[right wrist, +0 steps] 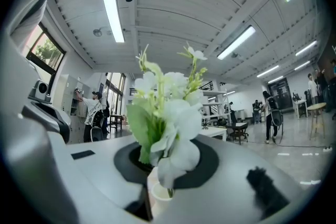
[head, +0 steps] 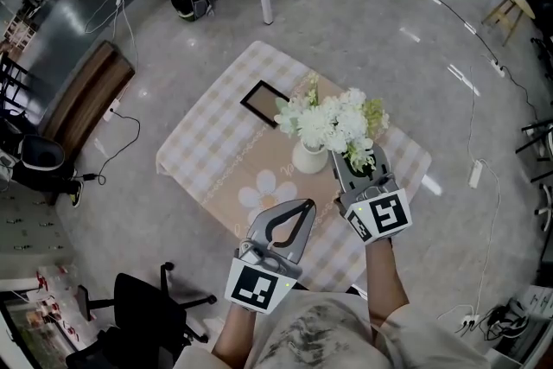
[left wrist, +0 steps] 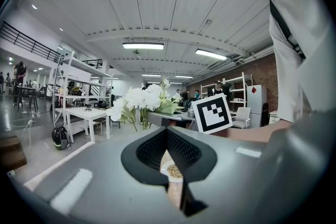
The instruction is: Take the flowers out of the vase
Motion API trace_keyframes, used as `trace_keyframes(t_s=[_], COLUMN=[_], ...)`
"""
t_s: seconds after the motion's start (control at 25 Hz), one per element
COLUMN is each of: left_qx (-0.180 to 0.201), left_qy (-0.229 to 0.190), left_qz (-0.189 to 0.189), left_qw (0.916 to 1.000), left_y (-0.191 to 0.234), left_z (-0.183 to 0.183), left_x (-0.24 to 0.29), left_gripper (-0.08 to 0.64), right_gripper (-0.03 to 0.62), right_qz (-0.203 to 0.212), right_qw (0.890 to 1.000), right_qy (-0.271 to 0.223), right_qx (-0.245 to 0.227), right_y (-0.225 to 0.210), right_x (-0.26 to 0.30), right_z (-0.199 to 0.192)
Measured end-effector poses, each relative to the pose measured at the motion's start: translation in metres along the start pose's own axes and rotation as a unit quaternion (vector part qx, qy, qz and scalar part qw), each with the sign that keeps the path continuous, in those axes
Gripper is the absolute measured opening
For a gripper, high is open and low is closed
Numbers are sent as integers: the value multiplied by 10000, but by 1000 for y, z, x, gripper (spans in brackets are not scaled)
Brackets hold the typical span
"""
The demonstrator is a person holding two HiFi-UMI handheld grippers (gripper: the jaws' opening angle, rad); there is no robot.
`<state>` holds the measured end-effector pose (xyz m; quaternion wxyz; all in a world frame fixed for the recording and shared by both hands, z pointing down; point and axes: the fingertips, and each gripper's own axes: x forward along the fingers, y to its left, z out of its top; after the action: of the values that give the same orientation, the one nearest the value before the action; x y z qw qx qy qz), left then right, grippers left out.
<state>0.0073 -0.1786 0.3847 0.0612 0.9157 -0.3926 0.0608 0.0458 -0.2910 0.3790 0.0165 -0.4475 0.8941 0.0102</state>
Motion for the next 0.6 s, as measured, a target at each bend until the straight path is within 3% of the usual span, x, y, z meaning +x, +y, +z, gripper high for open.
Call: trace_keyframes(t_s=[0.6], left_qx=[64], left_qy=[-175], left_qz=[-17], left_qw=[9998], left_y=[-10], left_z=[10], left_x=[-7], left_gripper=[9], right_gripper=[71], right_qz=[1], right_qw=[9995], right_qy=[-307], right_qx=[-53], right_y=[8], right_x=[-11], right_z=[30])
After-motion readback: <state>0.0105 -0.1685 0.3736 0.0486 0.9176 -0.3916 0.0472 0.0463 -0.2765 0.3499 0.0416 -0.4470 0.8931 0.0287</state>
